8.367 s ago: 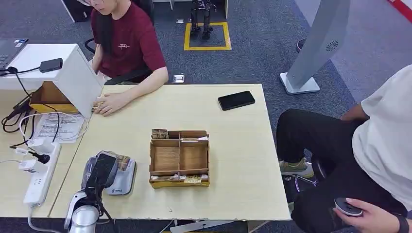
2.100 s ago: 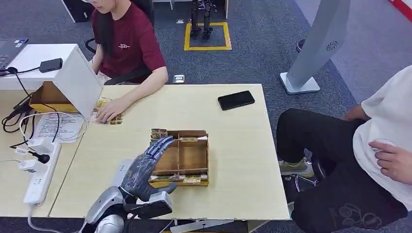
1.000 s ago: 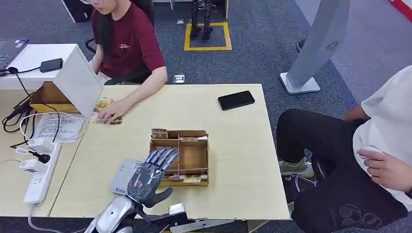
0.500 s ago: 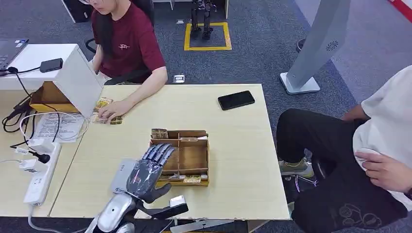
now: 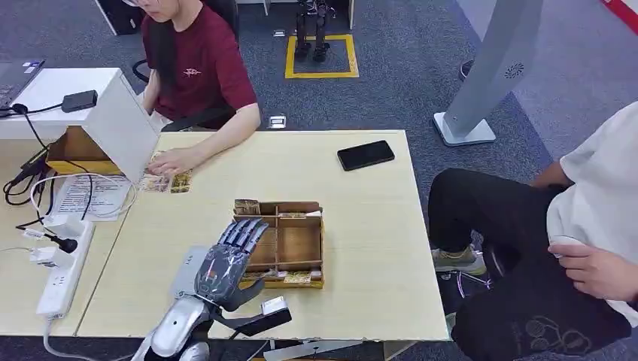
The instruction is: Pass the card to the sensor for recognition and then transmit it.
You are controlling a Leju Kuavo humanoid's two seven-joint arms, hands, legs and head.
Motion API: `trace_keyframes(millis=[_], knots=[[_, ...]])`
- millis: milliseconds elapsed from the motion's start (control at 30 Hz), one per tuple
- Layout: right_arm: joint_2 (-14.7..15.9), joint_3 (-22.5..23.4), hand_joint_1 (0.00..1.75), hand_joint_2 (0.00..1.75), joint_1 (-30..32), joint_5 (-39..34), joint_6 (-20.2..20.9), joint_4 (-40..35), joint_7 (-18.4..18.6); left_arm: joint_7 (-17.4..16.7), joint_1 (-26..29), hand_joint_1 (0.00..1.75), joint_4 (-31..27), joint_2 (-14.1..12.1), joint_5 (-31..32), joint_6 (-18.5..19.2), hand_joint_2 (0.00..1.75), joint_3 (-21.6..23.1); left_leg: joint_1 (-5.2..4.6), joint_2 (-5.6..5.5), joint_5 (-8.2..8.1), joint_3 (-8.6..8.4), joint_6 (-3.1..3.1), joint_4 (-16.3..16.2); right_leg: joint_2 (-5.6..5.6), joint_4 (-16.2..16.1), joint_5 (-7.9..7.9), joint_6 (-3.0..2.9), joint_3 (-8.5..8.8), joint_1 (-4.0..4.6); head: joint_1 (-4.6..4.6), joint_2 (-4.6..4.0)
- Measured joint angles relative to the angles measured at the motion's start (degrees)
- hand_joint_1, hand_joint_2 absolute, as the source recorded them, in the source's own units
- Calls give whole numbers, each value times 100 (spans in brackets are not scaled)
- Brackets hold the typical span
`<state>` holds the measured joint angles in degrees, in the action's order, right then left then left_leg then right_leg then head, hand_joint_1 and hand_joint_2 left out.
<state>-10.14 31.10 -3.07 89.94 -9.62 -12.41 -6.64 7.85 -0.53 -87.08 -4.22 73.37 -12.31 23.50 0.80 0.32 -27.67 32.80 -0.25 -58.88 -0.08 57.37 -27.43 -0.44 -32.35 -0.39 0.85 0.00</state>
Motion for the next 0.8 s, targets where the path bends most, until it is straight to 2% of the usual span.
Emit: trace_keyframes(millis=[133, 167, 200, 233, 333, 367, 400, 600, 633, 667, 700, 733, 767, 800], knots=[[0, 0, 0, 175, 0, 0, 0, 0, -4, 9, 0, 0, 20, 0, 9, 22, 175, -9, 0, 0, 0, 0, 0, 0, 0, 0, 0, 0, 0, 0, 0, 0], [0, 0, 0, 175, 0, 0, 0, 0, -4, 9, 0, 23, 26, 0, 9, 22, 175, -9, 0, 0, 0, 0, 0, 0, 0, 0, 0, 0, 0, 0, 0, 0], [0, 0, 0, 175, -1, 0, 0, 0, -4, 11, 0, 77, 31, 0, 9, 22, 175, -9, 0, 0, 0, 0, 0, 0, 0, 0, 0, 0, 0, 0, 0, 0], [0, 2, 0, 175, 0, 0, 0, 0, -4, 11, 0, 175, 44, 0, 13, 37, 175, -11, 0, 0, 0, 0, 0, 0, 0, 0, 0, 0, 0, 0, 0, 0], [0, 0, 0, 175, -1, 0, 2, 0, -15, -13, -2, 175, 83, -26, 53, 199, 175, -13, 0, 0, 0, 0, 0, 0, 0, 0, 0, 0, 0, 0, 0, 0], [0, 0, 0, 175, 0, 0, 2, 0, -26, -33, -1, 159, 111, -48, 89, 241, 175, -15, 0, 0, 0, 0, 0, 0, 0, 0, 0, 0, 0, 0, 0, 0], [0, 0, 0, 175, 0, 0, 2, 0, -42, -55, -2, 169, 149, -72, 96, 278, 175, -15, 0, 0, 0, 0, 0, 0, 1, 0, 0, 0, 0, 0, 0, 0], [0, 2, 0, 175, -2, 0, 0, 0, -48, -57, 0, 169, 278, -122, 66, 275, 175, -42, 0, -1, 0, 1, 0, 0, -1, 0, 0, 0, 0, 0, 2, 0], [0, 0, 0, 175, -2, 0, 0, 0, -48, -50, -6, 159, 291, -127, 63, 273, 175, -52, 0, 0, 0, 0, 0, 0, 0, 0, 0, 0, 0, 0, 0, 0], [0, 0, 0, 175, -2, 0, 0, 0, -48, -50, -13, 171, 295, -131, 57, 273, 175, -59, 0, 1, 0, 0, 0, 0, 0, 0, 0, 0, 0, 0, 2, 0], [0, 0, 0, 175, -1, 0, 0, 0, -52, -48, -24, 175, 308, -136, 39, 273, 175, -68, 0, 1, 0, 0, 0, 0, 0, 0, 0, 0, 1, 0, 0, 0], [0, 0, 0, 175, -1, 0, 0, 0, -57, -48, -32, 162, 315, -142, 31, 275, 175, -70, 0, 1, 0, 0, 0, 0, 0, 0, 0, 0, 1, 0, 2, 0], [0, 0, 0, 175, -2, 0, 0, 0, -59, -46, -37, 171, 323, -146, 26, 282, 175, -72, 0, 1, 0, -1, 0, 0, 0, 0, 0, 0, 1, 0, 0, 0], [0, 0, 0, 175, -3, 0, 0, 0, -61, -37, -38, 164, 328, -157, 20, 286, 175, -74, 0, 1, 0, 0, 0, 0, 0, 0, 0, 0, 1, 0, 0, 0]])
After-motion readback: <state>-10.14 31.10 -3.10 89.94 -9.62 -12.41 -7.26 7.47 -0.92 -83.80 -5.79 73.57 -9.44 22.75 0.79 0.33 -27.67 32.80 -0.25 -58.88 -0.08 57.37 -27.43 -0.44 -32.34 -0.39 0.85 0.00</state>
